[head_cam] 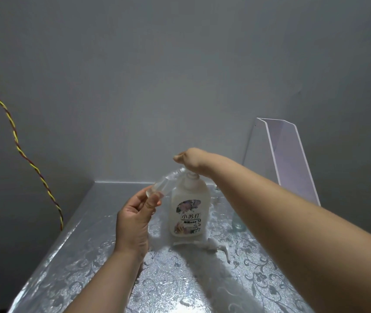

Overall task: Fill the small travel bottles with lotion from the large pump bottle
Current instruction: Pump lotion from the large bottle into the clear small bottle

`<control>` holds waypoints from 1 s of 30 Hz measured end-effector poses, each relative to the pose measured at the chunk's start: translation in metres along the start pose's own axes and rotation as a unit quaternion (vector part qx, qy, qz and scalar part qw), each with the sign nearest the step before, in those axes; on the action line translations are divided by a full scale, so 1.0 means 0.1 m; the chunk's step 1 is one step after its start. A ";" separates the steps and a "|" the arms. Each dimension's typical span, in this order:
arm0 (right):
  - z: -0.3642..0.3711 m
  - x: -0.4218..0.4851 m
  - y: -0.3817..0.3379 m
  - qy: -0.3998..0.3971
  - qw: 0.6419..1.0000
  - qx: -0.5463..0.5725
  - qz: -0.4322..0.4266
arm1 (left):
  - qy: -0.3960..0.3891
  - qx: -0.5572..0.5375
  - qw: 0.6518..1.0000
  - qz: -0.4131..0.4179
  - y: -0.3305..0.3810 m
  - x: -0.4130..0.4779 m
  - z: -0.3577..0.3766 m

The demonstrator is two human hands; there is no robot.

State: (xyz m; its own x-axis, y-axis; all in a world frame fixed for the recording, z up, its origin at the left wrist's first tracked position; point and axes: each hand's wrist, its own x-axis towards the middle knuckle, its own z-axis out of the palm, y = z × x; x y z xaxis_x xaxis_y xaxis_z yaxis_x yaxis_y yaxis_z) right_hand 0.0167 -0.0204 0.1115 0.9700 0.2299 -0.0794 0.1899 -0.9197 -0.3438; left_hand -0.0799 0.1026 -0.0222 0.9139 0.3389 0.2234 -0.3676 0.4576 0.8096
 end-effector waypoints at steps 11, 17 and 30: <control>-0.11 0.01 0.02 -0.010 1.000 0.011 -0.014 | 0.002 -0.001 1.000 0.005 0.01 0.02 0.00; -0.03 0.09 0.02 0.011 1.000 0.026 -0.007 | -0.010 -0.006 1.000 -0.003 0.02 0.01 0.01; -0.03 -0.14 0.05 0.006 0.964 0.265 -0.021 | -0.033 -0.078 0.994 -0.072 -0.02 0.02 -0.02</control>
State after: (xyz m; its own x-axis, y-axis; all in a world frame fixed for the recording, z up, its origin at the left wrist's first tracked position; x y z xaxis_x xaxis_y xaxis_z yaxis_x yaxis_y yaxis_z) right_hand 0.0047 -0.0290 0.1142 0.9654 0.2567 -0.0459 0.1273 -0.6173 -0.7764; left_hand -0.0778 0.1041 -0.0241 0.9666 0.2077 0.1500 -0.2487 0.6207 0.7436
